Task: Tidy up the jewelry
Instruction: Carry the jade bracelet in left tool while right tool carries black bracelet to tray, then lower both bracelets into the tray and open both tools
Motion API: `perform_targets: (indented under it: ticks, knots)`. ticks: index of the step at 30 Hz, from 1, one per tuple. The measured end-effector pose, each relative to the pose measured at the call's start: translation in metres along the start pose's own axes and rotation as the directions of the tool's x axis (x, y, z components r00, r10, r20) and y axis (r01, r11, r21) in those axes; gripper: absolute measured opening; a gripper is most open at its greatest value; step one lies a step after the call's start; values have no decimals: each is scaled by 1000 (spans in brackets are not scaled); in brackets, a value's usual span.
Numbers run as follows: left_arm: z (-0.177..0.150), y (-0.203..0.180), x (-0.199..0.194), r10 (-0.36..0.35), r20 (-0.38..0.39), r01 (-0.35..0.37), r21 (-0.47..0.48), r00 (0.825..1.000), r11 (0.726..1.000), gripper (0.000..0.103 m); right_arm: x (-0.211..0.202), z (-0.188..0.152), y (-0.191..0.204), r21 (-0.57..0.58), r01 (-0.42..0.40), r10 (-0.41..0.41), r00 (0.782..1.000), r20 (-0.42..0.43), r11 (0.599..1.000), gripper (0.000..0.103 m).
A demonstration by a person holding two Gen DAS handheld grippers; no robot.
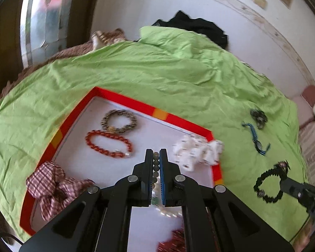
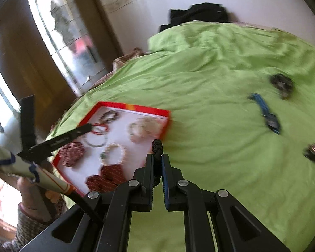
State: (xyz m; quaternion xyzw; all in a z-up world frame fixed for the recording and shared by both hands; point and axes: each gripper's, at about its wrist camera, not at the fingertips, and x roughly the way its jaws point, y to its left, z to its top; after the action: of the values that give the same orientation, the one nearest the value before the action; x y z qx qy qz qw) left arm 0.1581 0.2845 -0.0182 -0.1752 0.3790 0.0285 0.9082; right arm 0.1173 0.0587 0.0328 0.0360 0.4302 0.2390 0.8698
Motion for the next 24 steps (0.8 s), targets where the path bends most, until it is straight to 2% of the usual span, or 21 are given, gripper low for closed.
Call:
perform_targets:
  ticks: [6,10,14,19,22,24]
  knots:
    - [1,27,20,47,-27,-49,-69,998,996,5,59,12,31,-8,-56,56,995,-78,998,8]
    - [-1,32,23,93,-27,-95,-64,995,993,5,96,7,36,-1,-29,29,990,-141,1000,8]
    - [-3,33,25,125,-29,-127,-53,992,991,5,109,0,35,-10,1,-2,985,-173,1000,8]
    - [-6,31,24,114,-30,-116,-50,993,992,5,112,-2,34,-27,36,-40,982,-183,999,10]
    - [-7,28,20,101,-10,-101,-43,995,994,7,111,-2,33,-16,38,-41,980,-193,999,24]
    - [-7,26,15,87,8,-87,-47,996,995,20,103,0,32,-23,52,-56,984,-171,998,42]
